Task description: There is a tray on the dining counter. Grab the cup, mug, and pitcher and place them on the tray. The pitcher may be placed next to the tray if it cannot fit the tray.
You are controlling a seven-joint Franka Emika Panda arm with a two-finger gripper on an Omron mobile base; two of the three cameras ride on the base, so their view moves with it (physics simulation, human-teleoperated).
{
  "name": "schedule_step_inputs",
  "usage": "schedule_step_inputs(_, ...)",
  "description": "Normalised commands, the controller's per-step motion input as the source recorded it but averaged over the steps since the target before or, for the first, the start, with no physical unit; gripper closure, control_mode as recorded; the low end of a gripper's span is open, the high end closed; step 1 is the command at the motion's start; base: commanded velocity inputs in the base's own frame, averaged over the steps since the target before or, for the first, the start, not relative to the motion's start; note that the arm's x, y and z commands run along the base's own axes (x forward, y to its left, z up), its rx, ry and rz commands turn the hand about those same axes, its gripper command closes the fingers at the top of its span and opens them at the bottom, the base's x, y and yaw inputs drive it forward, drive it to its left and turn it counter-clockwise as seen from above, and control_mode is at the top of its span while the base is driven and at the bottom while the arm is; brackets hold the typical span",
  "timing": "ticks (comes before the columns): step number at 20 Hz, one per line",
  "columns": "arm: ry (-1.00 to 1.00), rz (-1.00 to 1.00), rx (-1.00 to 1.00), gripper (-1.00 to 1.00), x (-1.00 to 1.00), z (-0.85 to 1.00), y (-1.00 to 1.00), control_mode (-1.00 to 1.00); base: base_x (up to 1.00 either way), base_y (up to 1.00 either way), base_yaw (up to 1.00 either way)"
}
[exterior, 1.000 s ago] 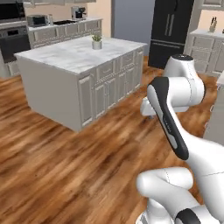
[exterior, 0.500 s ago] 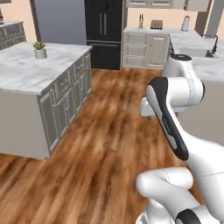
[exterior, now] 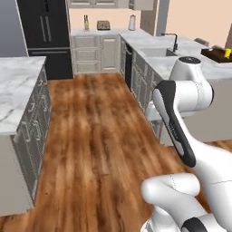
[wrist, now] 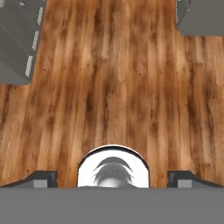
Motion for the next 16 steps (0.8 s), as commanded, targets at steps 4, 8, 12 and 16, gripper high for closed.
schedule_step_inputs(4, 0.0, 0.0, 0.0, -1.0, 0.0, 0.0, 0.0, 1.0, 1.0, 1.0, -0.36)
schedule_step_inputs(8, 0.0, 0.0, 0.0, -1.0, 0.0, 0.0, 0.0, 1.0, 1.0, 0.88, -0.32)
schedule_step_inputs(12, 0.0, 0.0, 0.0, -1.0, 0.0, 0.0, 0.0, 1.0, 1.0, 0.04, -0.09)
schedule_step_inputs(16, 0.0, 0.0, 0.0, -1.0, 0.0, 0.0, 0.0, 1.0, 1.0, -0.35, 0.0)
